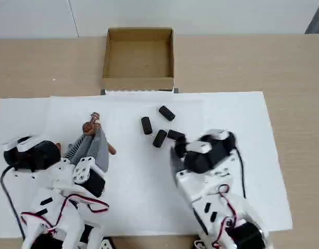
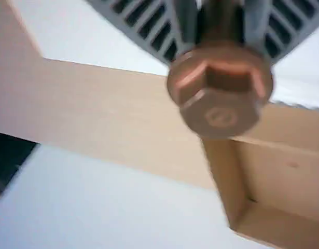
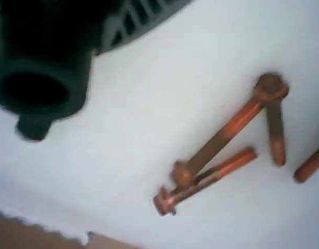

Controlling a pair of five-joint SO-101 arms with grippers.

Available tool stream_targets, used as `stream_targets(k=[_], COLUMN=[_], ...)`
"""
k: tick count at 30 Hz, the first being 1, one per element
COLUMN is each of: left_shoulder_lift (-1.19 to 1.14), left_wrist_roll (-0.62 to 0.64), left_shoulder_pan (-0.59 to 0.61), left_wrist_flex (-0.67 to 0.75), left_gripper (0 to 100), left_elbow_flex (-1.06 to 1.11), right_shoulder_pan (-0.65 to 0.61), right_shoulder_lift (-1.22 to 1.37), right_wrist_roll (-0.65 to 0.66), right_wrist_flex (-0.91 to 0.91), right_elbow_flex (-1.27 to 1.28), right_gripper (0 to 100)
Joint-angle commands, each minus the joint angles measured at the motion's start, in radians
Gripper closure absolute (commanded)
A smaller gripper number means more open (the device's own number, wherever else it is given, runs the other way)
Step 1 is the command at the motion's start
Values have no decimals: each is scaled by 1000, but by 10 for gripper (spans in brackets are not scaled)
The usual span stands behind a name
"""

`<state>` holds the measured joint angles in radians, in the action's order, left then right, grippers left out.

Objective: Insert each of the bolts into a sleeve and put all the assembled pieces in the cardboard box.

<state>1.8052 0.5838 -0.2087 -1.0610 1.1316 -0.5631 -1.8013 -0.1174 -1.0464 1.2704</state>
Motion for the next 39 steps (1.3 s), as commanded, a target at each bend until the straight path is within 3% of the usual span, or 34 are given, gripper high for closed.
stream_targets(k=[1, 7, 12, 18, 39], left_shoulder_lift=[12, 12, 9, 8, 9], left_wrist_roll=[54, 74, 74, 74, 71], left_shoulder_pan=[-37, -41, -98, -186, -262], left_wrist_flex=[32, 81, 138, 132, 133], left_gripper=[995, 995, 995, 995, 995], left_elbow_flex=[-2, -2, -1, 1, 85], right_shoulder_pan=[-87, -213, -294, -297, -295], right_shoulder_lift=[-8, -8, -8, -8, -8], right_wrist_roll=[49, 163, 183, 273, 304], right_wrist_flex=[30, 31, 64, 133, 179], right_elbow_flex=[17, 63, 81, 109, 114], right_gripper=[996, 996, 996, 996, 996])
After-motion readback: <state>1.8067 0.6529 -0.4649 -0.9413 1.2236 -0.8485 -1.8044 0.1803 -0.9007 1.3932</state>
